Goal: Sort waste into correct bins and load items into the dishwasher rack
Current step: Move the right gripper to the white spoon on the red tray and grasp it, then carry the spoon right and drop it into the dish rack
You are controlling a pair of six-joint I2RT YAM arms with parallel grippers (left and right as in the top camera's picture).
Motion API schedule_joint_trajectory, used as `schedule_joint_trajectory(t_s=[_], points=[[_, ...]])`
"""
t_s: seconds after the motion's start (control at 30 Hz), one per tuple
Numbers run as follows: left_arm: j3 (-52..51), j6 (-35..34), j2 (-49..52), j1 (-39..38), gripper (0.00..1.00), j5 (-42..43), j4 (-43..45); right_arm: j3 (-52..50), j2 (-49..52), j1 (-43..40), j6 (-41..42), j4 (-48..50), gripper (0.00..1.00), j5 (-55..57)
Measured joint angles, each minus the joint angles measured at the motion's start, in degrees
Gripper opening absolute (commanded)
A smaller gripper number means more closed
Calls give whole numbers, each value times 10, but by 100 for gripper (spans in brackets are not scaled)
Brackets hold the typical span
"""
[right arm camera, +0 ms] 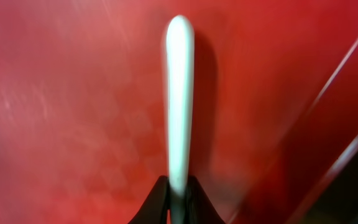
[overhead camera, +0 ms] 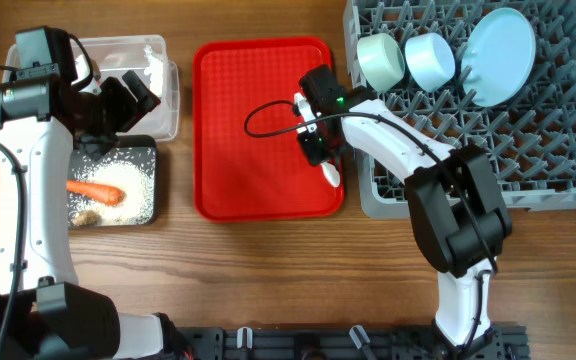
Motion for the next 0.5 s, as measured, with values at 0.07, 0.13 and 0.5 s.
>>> schedule_joint_trajectory(t_s=[0.07, 0.13, 0.5], points=[[0, 0, 0, 0, 100, 0, 0, 2, 0, 0, 0, -15, 4, -2], [0, 0, 0, 0, 100, 0, 0, 5, 0, 0, 0, -32, 4, -2], [0, 0, 0, 0, 100, 0, 0, 43, -19, 0, 3, -134, 4, -2]])
